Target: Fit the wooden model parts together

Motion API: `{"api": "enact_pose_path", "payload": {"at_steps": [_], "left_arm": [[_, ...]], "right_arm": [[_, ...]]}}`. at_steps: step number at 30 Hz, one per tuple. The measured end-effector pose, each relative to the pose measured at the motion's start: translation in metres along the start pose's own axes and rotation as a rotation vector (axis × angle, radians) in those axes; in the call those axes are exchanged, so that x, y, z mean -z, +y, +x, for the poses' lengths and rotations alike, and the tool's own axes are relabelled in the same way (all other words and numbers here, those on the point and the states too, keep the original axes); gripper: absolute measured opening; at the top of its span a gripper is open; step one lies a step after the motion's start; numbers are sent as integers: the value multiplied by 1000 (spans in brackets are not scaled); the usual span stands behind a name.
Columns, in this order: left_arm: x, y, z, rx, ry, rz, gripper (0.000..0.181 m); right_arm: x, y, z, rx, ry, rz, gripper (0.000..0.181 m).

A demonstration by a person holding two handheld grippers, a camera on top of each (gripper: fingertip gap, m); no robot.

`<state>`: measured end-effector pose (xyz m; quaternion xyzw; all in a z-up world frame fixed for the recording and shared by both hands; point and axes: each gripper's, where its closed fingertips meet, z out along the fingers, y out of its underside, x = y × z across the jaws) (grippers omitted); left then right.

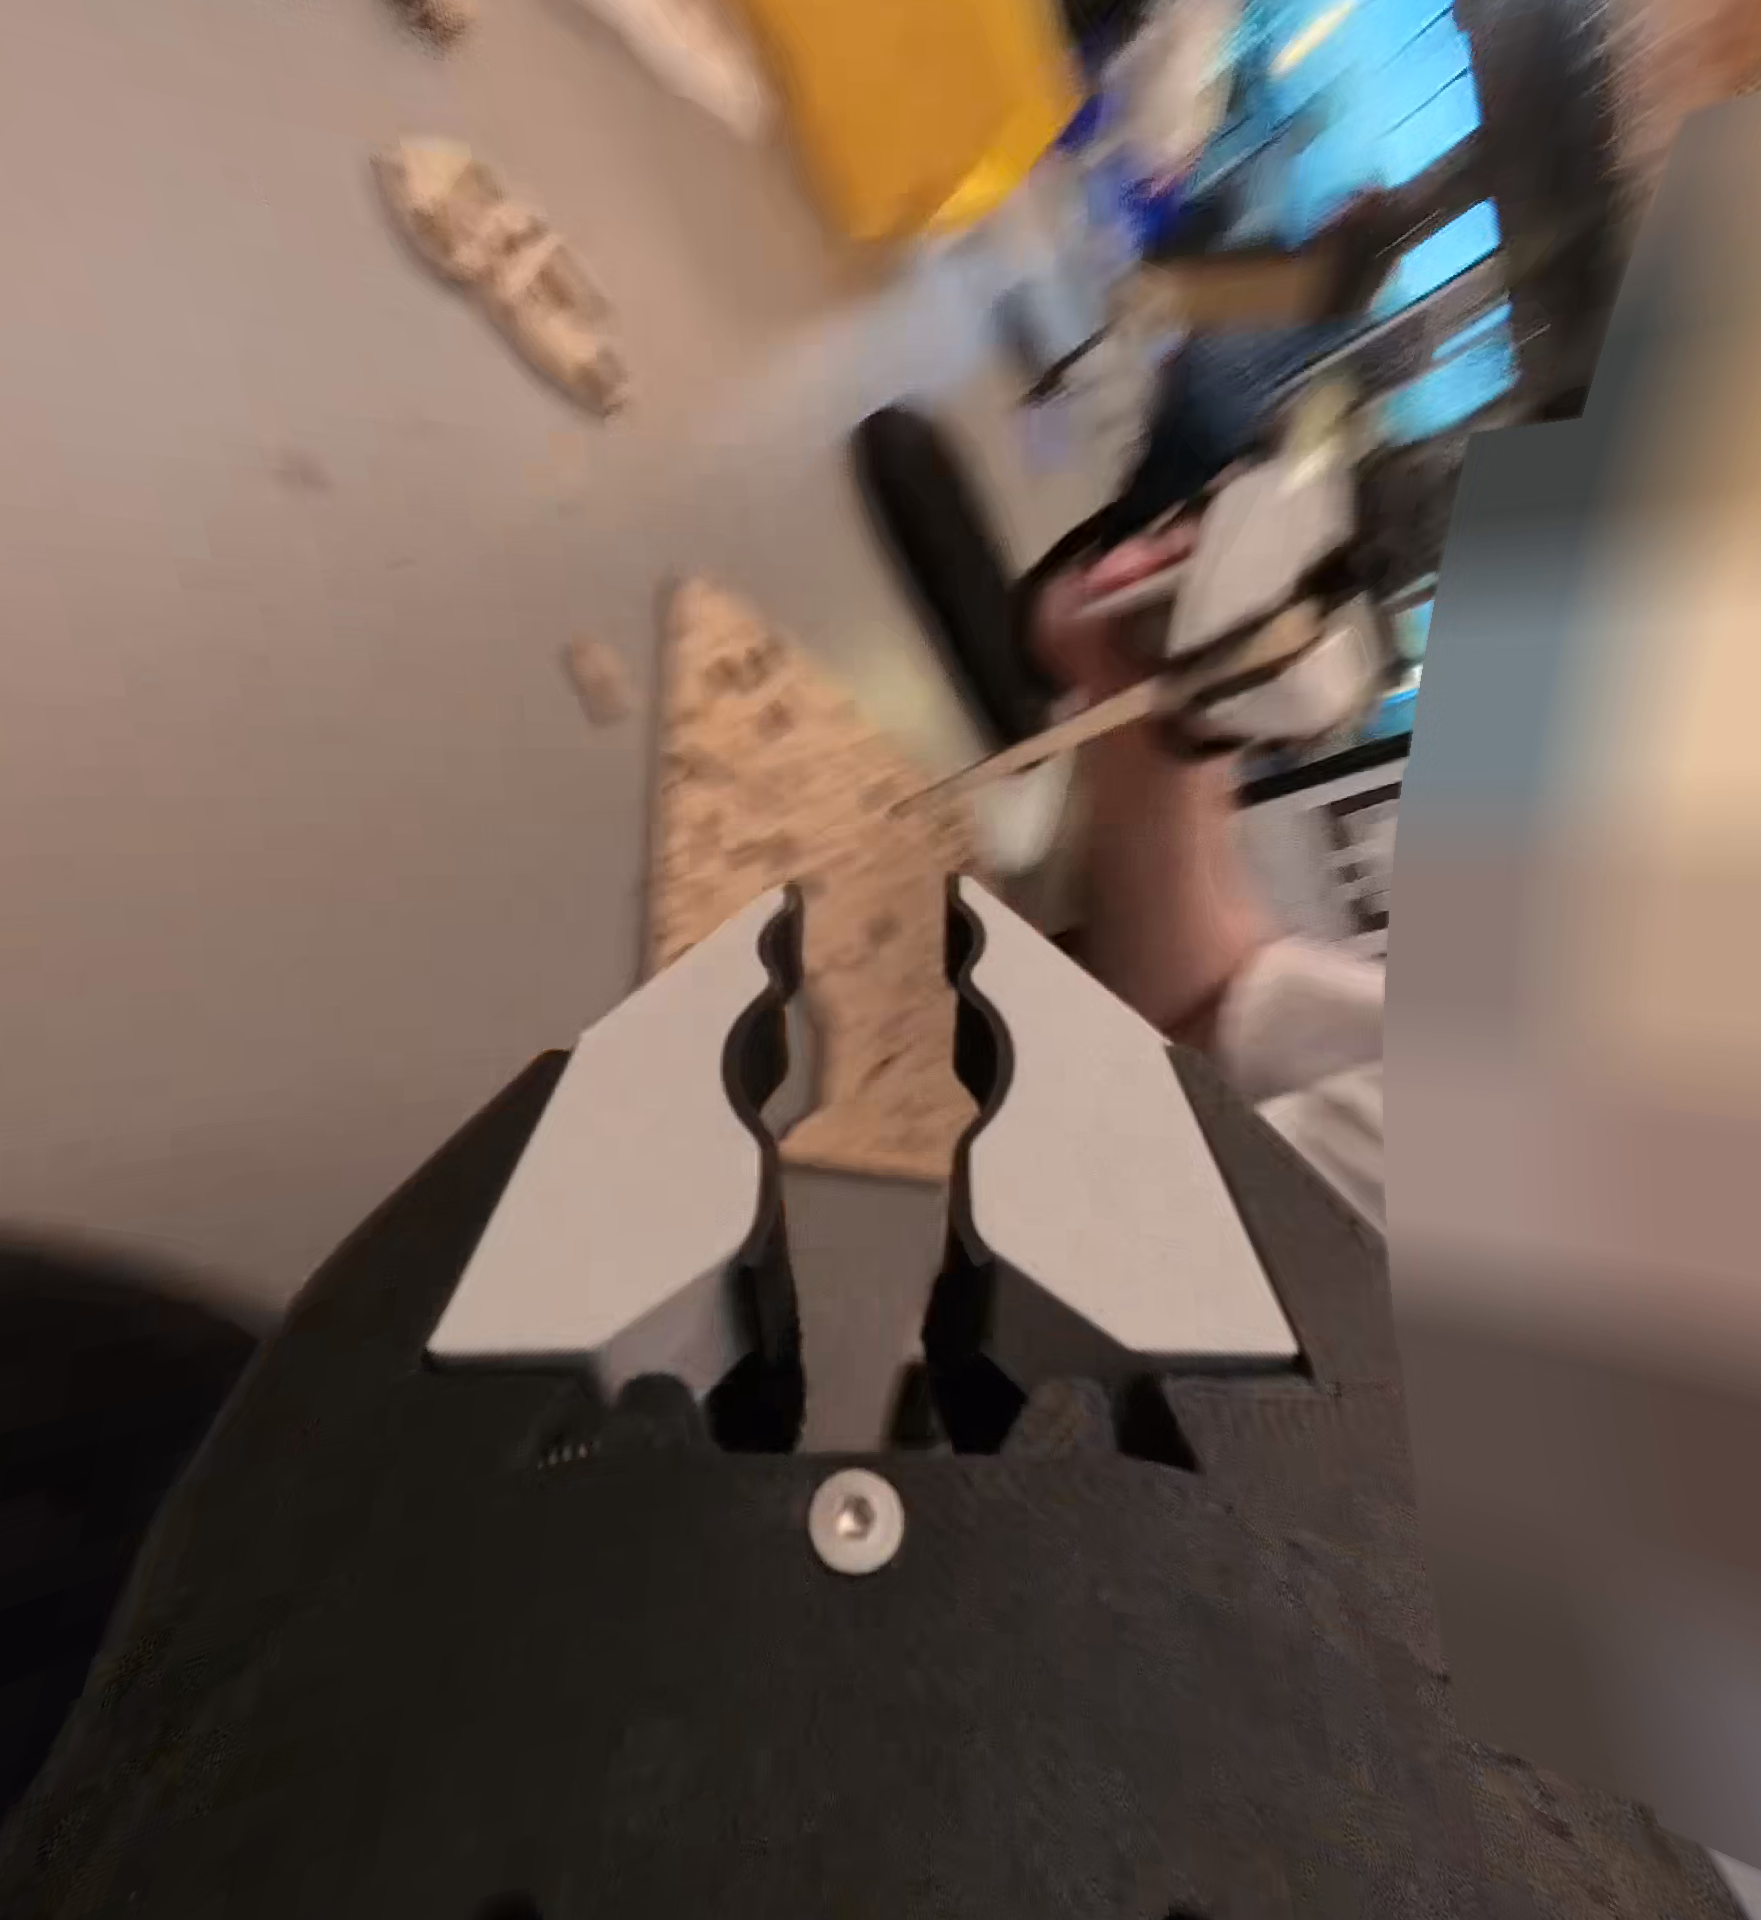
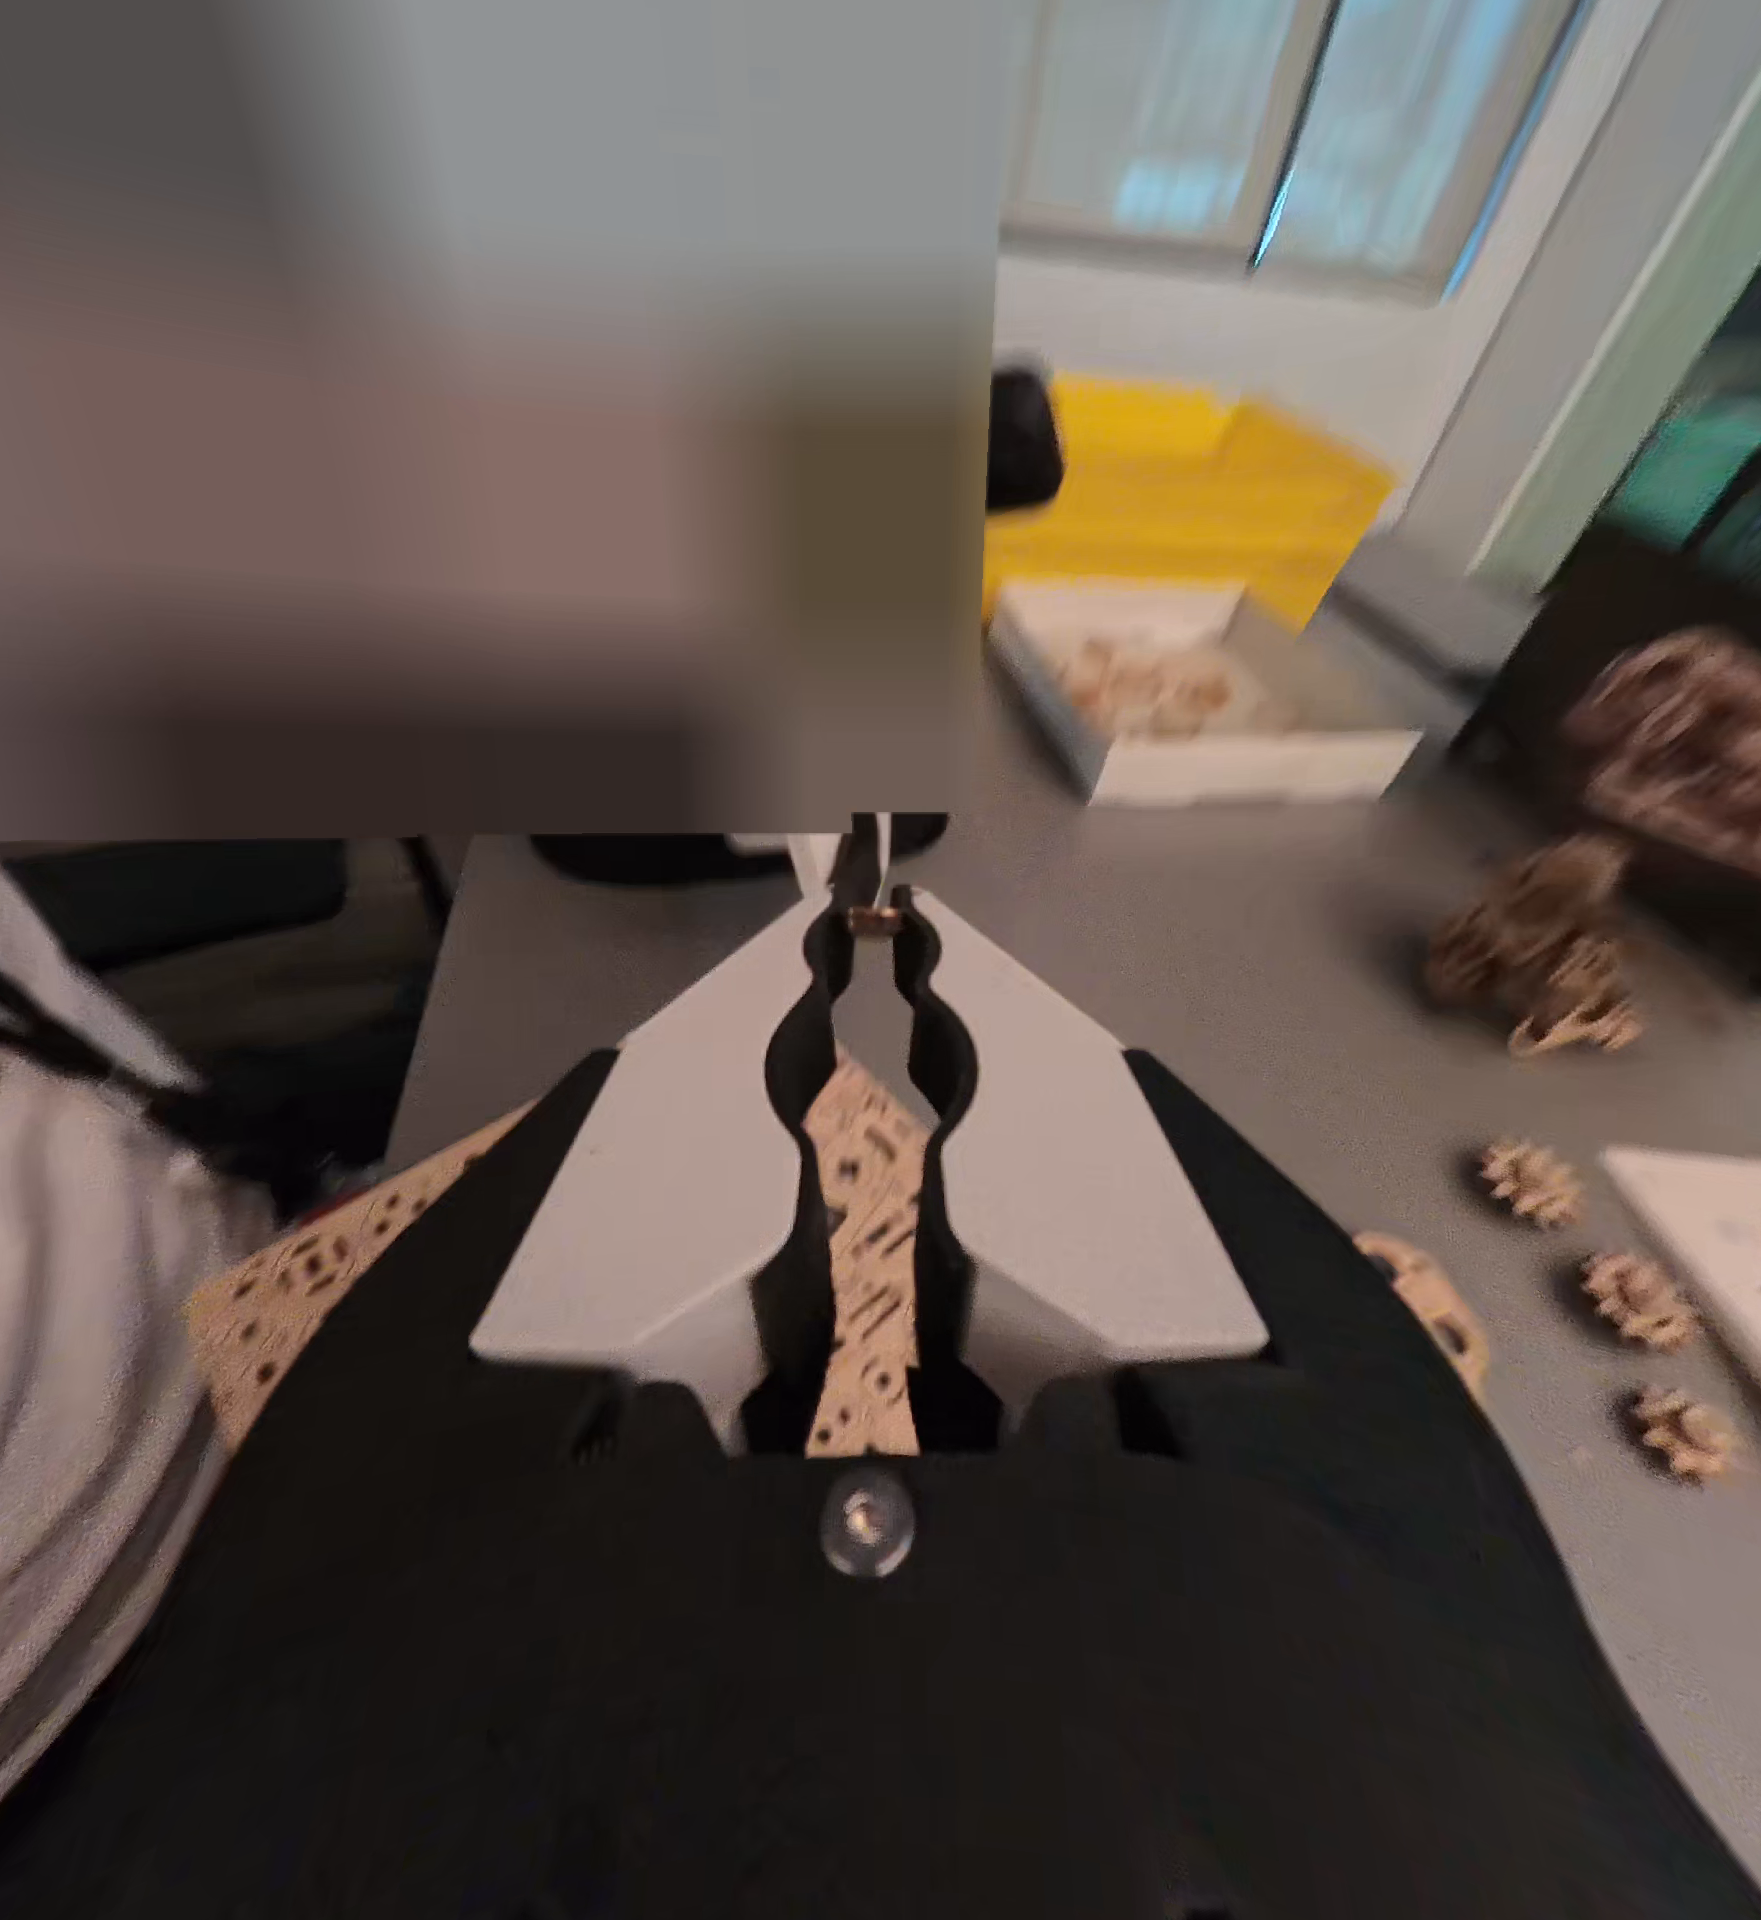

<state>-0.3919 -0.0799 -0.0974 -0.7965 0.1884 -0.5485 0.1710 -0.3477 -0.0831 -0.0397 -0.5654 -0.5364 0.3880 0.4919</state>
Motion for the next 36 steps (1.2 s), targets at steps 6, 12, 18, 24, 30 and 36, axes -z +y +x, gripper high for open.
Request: {"api": "enact_pose_path", "payload": {"at_steps": [6, 12, 18, 24, 30, 36], "left_arm": [[-11, 31, -26, -199, -260, -242, 40], [-22, 36, -37, -398, -396, -324, 42], [-19, 42, -43, -457, -441, -393, 17], [-16, 46, -42, -412, -424, -430, 13], [-13, 47, -47, -478, -458, -490, 2], [-7, 32, -58, -462, -469, -512, 2]], "right_arm": [[-19, 44, 3, -18, -9, -250, 6], [-23, 45, -4, -47, -39, -283, 6], [-24, 50, -7, -47, -47, -313, 6], [-20, 51, -10, -27, -36, -303, 6], [56, 43, 30, -120, 239, -137, 6], [107, 75, 48, -173, 442, -131, 6]]}}
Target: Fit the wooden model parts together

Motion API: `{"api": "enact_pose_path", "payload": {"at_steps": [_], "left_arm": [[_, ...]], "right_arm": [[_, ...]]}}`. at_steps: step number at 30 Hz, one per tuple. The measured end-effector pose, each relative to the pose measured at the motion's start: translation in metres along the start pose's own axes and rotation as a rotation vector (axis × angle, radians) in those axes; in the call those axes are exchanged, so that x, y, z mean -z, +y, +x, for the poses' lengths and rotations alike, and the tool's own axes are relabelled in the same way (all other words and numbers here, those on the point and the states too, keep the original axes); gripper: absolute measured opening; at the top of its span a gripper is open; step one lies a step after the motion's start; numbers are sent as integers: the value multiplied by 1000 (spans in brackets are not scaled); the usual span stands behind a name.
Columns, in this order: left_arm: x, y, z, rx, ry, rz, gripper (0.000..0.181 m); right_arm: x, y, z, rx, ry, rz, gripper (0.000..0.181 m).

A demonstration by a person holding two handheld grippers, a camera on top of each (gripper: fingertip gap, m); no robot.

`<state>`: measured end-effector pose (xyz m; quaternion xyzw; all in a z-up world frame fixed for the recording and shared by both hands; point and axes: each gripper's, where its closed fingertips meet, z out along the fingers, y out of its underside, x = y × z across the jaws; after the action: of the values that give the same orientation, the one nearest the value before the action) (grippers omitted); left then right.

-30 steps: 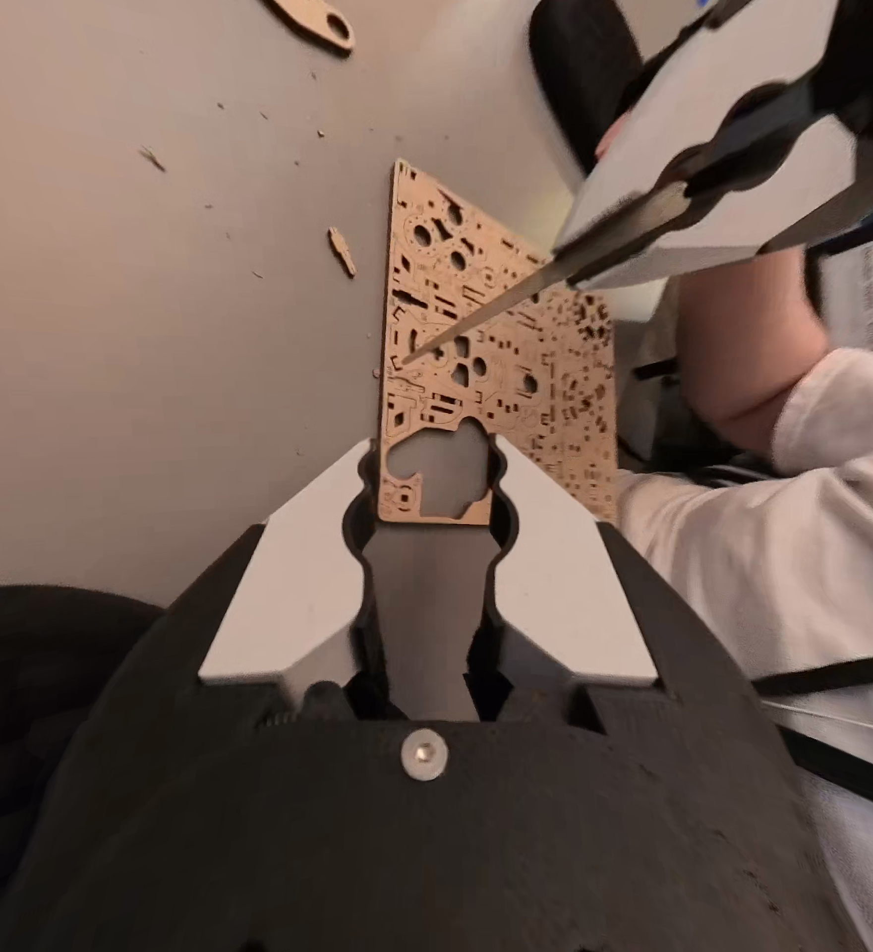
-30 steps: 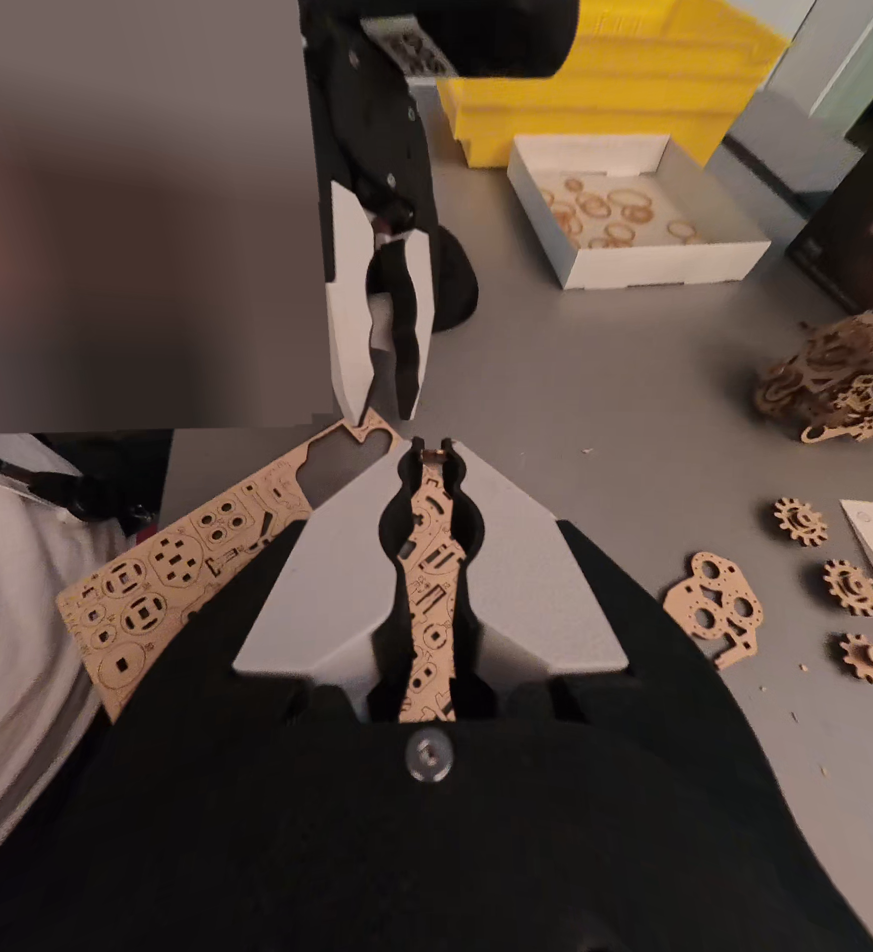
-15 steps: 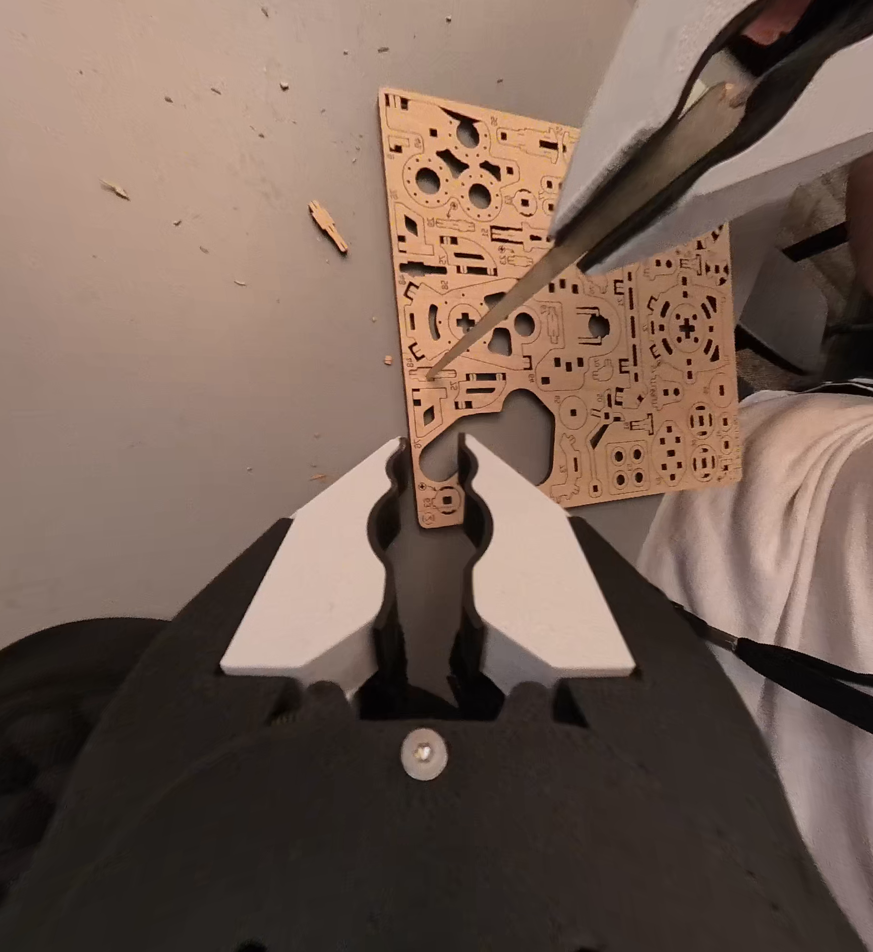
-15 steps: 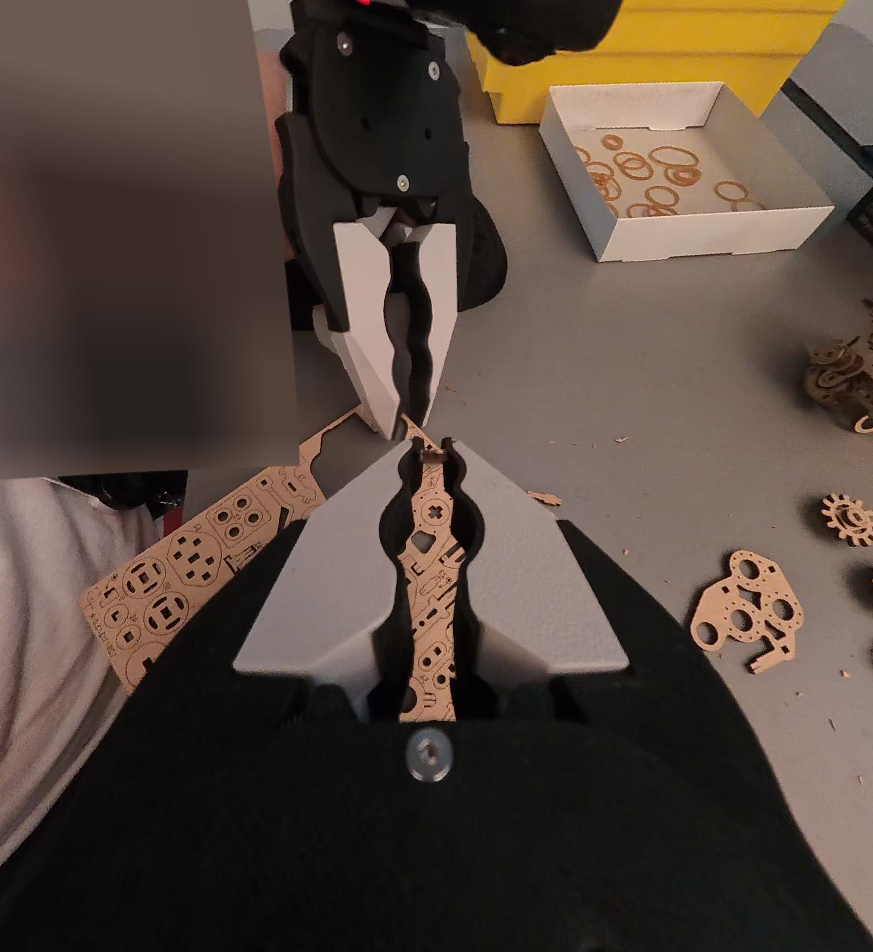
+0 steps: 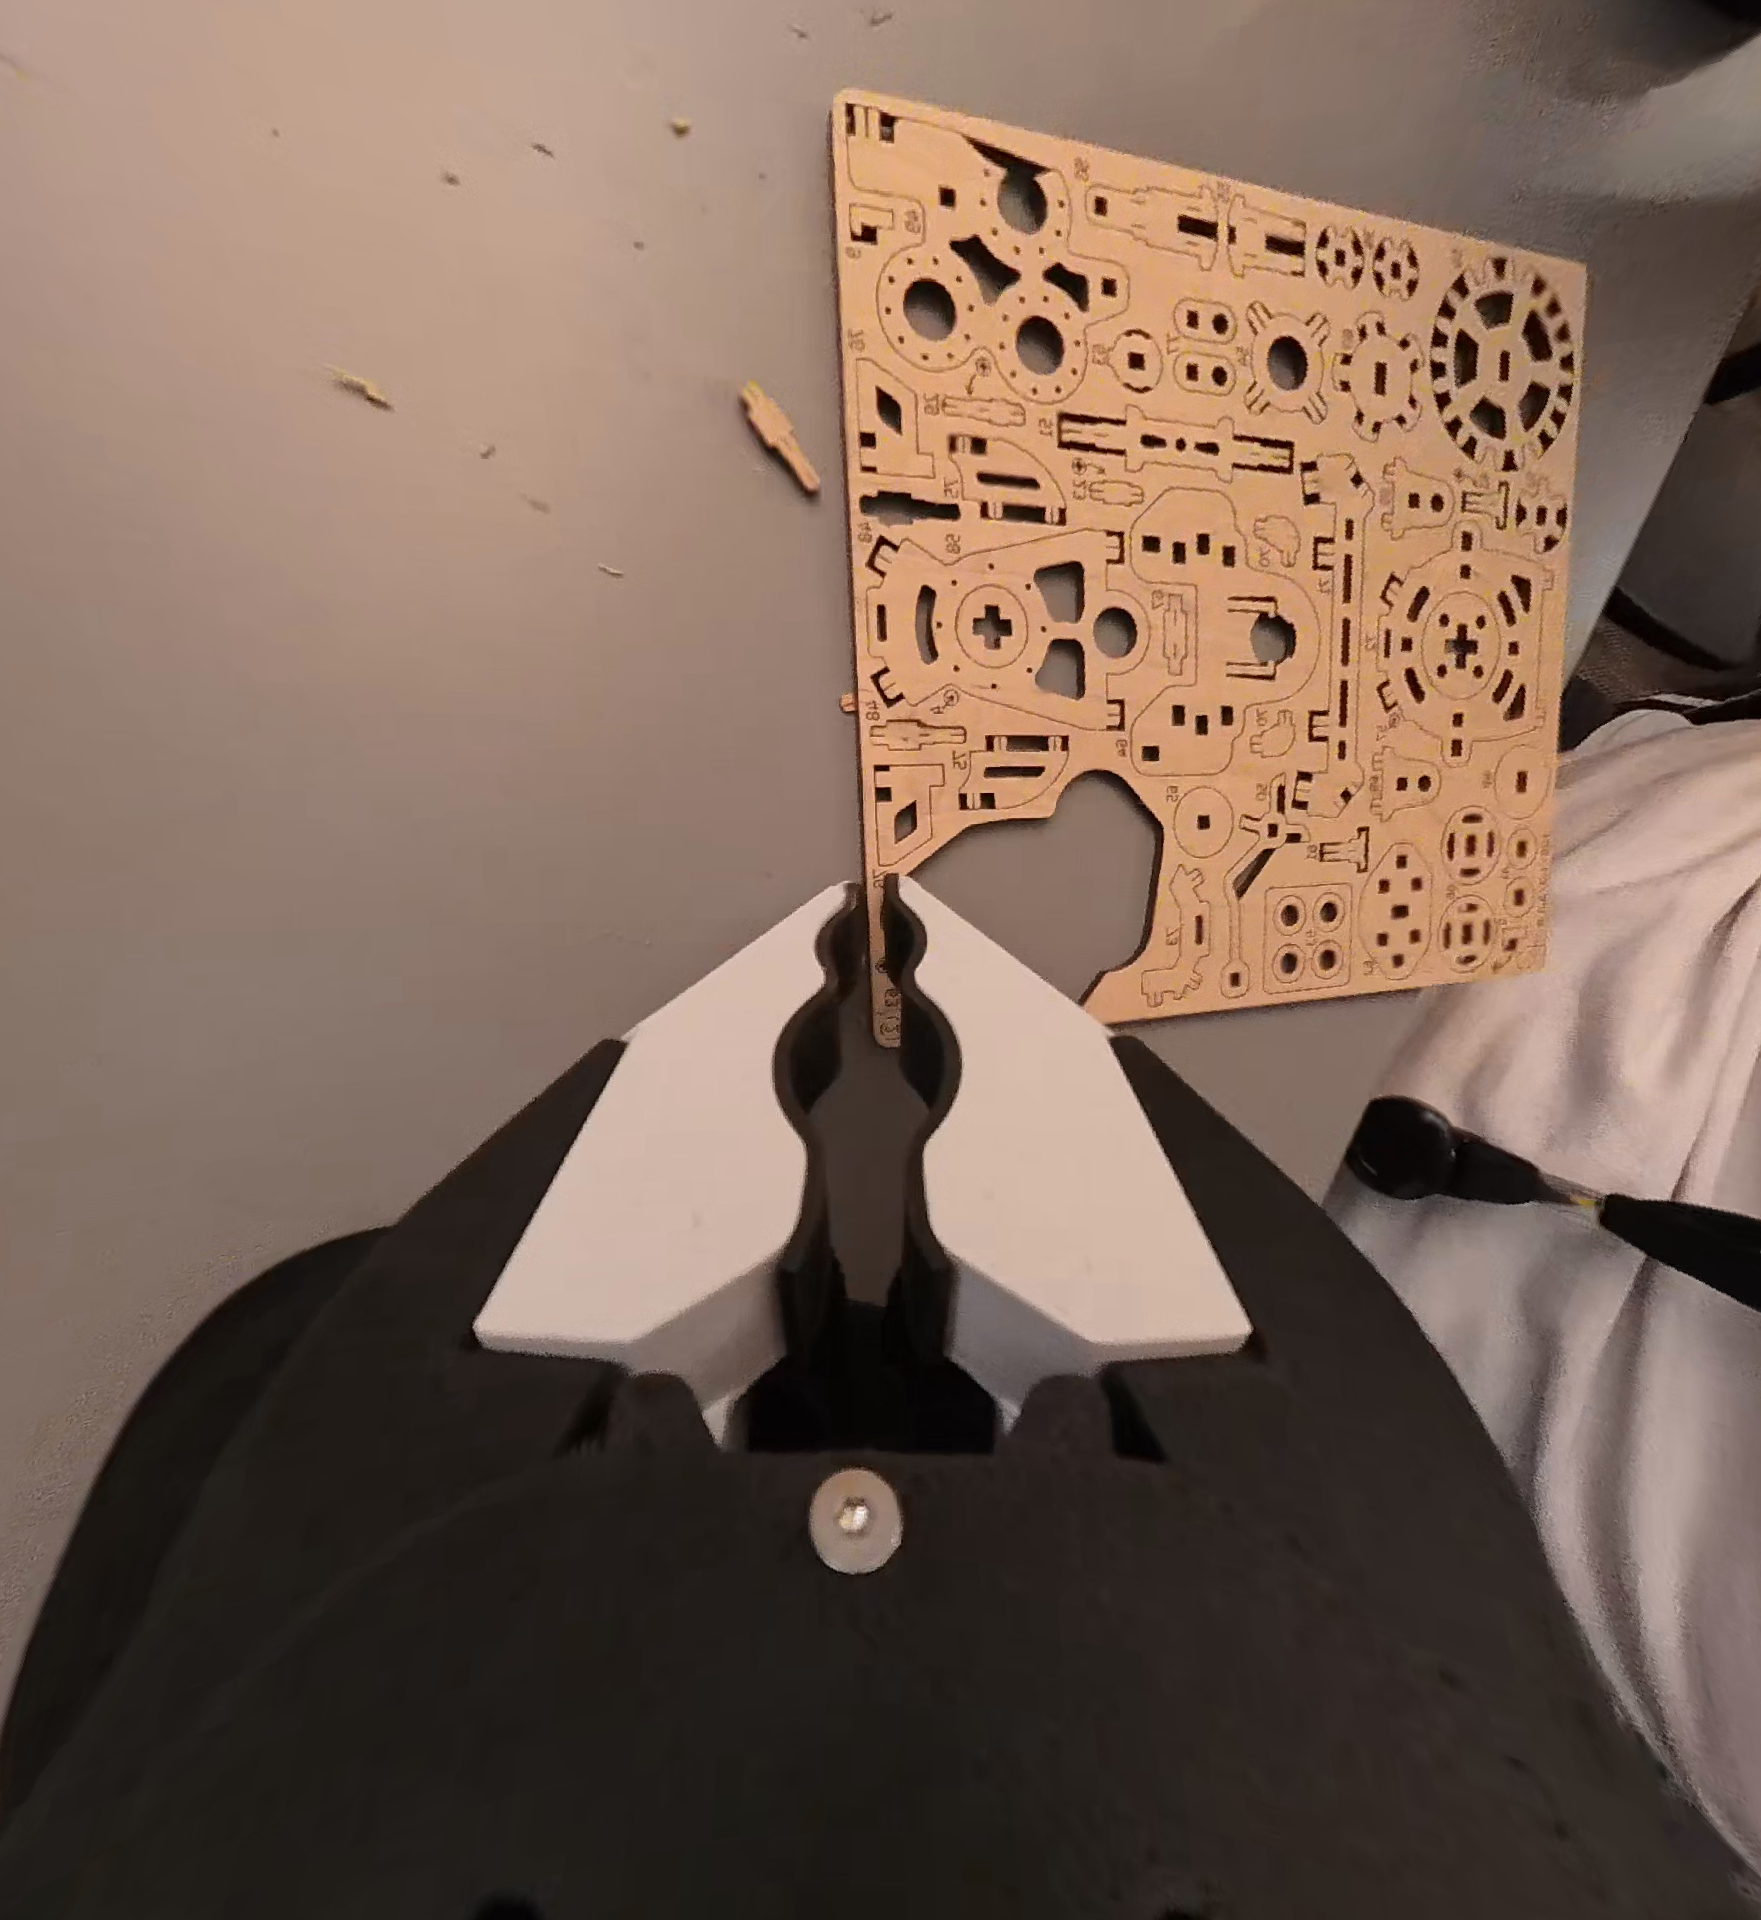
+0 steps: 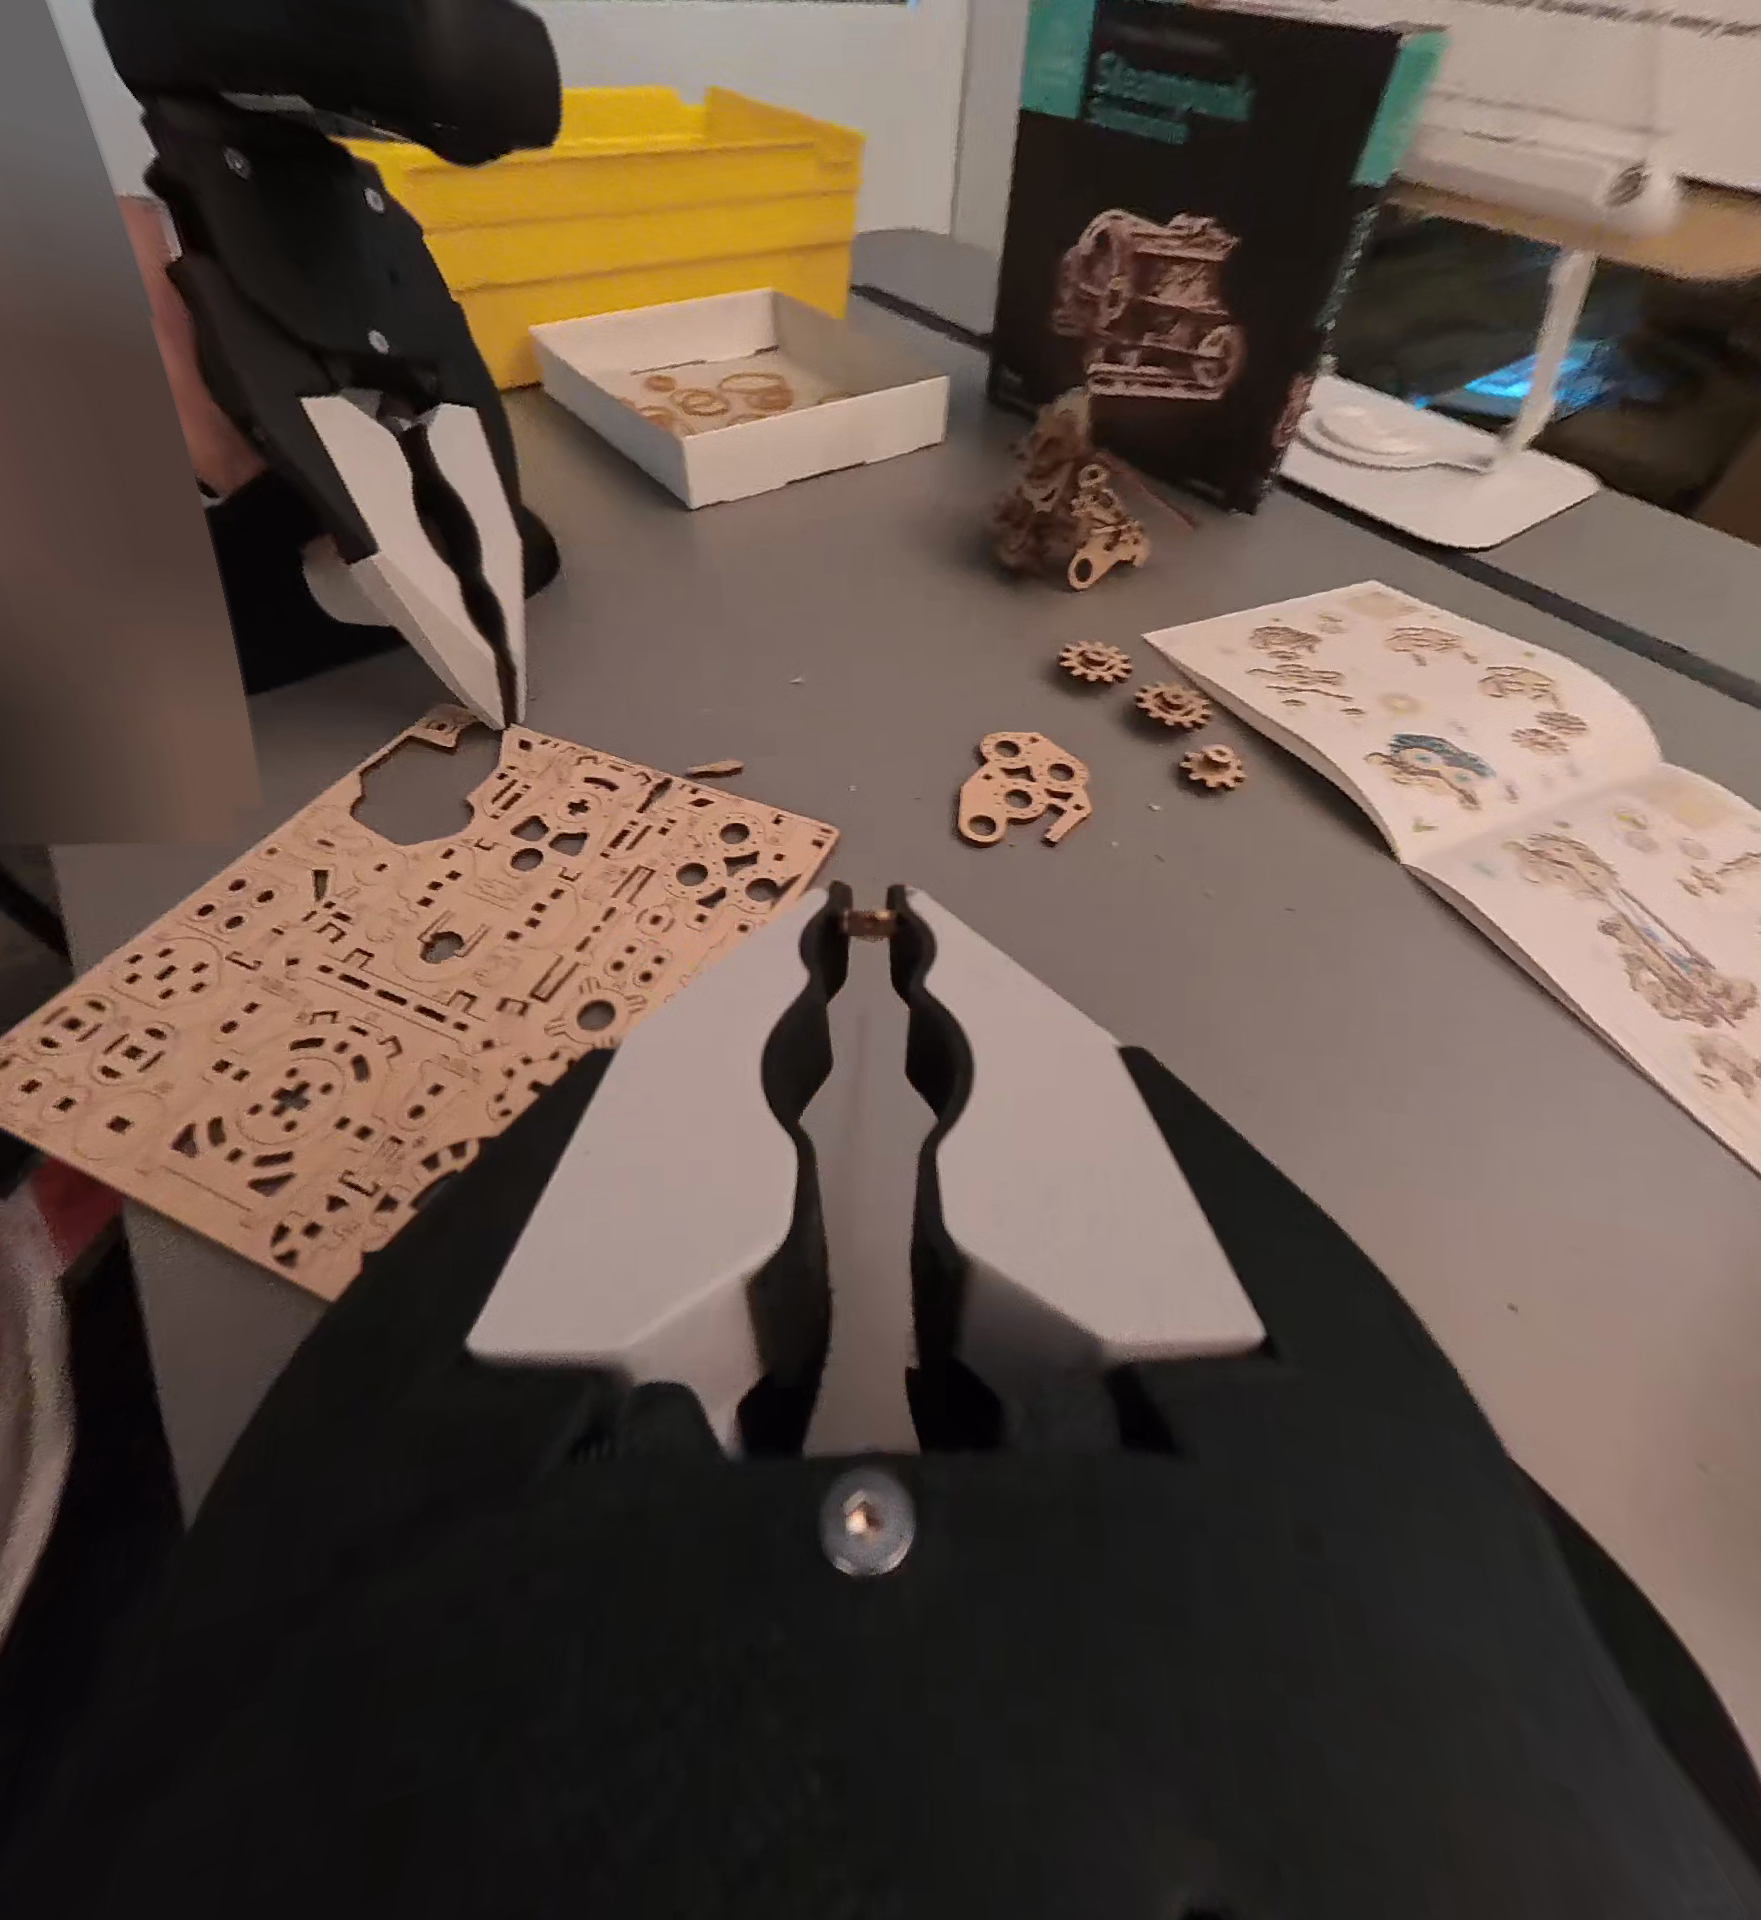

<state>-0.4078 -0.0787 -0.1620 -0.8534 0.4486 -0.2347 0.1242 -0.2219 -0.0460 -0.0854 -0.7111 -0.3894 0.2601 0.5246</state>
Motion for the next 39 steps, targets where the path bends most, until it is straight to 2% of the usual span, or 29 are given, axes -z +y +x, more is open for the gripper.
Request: {"api": "enact_pose_path", "payload": {"at_steps": [5, 9, 12, 16, 18, 19, 21, 24, 26, 28, 30, 32, 35, 39], "left_arm": [[0, 11, 18, 32, 141, -87, 1], [0, 11, 18, 52, 122, -76, 2], [2, 11, 15, 56, 93, -64, 2], [8, 11, 12, 105, 74, -16, 3], [10, 12, 14, 129, 86, 16, 3], [11, 13, 15, 143, 92, 27, 3], [12, 16, 16, 167, 98, 42, 5], [15, 12, 21, 186, 131, 85, 8], [16, 9, 25, 193, 155, 105, 12], [13, 11, 28, 169, 158, 86, 18], [7, 14, 26, 136, 116, 52, 23], [5, 11, 25, 119, 80, 44, 21], [2, 11, 22, 110, 5, -6, 18], [-1, 5, 19, 38, -101, -69, 26]], "right_arm": [[-10, -2, 2, 51, 11, 17, 6], [-38, -14, -4, 70, -76, -36, 6], [-69, -25, -10, 117, -164, 4, 6], [-105, -24, -12, 77, -251, -34, 6], [-114, -14, -6, 95, -232, -85, 6], [-116, -6, -7, 93, -249, -124, 9], [-116, 9, -6, 54, -252, -212, 27], [-104, 14, -1, 94, -190, -223, 28], [-92, 0, -8, 160, -170, -163, 28], [-87, -11, -40, 260, -288, -126, 28], [-88, -2, -72, 366, -440, -198, 31], [-97, 16, -78, 450, -479, -320, 31], [-108, 34, -71, 445, -469, -444, 27], [-107, 34, -80, 381, -527, -393, 25]]}}
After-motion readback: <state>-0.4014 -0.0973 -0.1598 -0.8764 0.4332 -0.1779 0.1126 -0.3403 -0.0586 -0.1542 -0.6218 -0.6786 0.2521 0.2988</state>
